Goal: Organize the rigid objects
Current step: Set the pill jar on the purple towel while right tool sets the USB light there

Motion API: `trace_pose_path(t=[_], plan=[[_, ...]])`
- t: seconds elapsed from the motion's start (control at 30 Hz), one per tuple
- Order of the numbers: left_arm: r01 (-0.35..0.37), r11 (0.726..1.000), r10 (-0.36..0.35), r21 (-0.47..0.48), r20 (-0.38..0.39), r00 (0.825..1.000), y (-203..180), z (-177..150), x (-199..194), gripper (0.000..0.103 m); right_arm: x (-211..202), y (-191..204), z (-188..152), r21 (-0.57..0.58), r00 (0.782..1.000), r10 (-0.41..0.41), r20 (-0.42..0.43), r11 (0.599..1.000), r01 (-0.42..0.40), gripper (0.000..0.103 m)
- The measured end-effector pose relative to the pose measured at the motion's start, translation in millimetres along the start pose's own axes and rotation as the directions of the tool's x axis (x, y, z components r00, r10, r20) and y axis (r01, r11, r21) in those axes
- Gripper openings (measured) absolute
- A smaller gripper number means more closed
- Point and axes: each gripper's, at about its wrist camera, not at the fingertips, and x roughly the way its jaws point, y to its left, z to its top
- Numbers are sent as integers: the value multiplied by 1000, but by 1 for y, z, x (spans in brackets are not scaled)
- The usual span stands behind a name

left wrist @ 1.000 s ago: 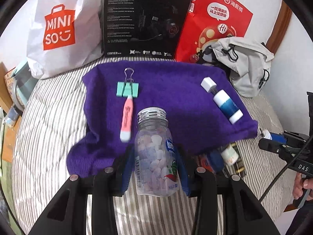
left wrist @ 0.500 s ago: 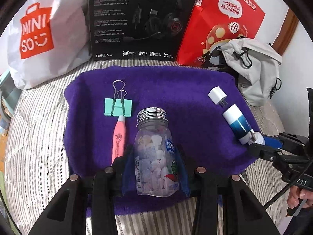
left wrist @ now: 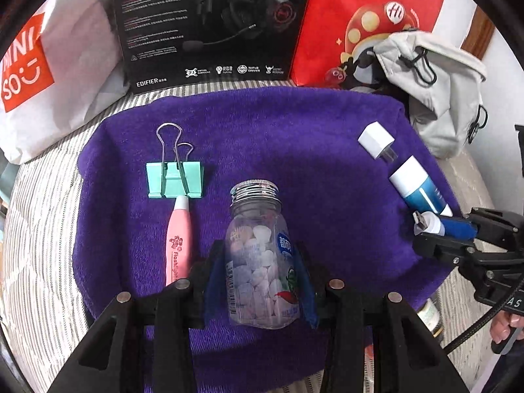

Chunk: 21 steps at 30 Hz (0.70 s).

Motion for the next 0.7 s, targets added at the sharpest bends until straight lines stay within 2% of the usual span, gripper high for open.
trace_pose_path(t=[0.4,0.53,0.7], plan=[[0,998,0,69,-4,1000,-1,-7,-3,40,9,5,2,-29,999,-34,-24,999,33,29],[3,998,-2,63,-18,1000,0,-9,-4,51,12,7,3,-36,998,-44,-36,998,43,29],[-28,998,30,63,-30,999,2,-15,-10,54,15,9,3,-45,997,-65,-40,997,63,29]])
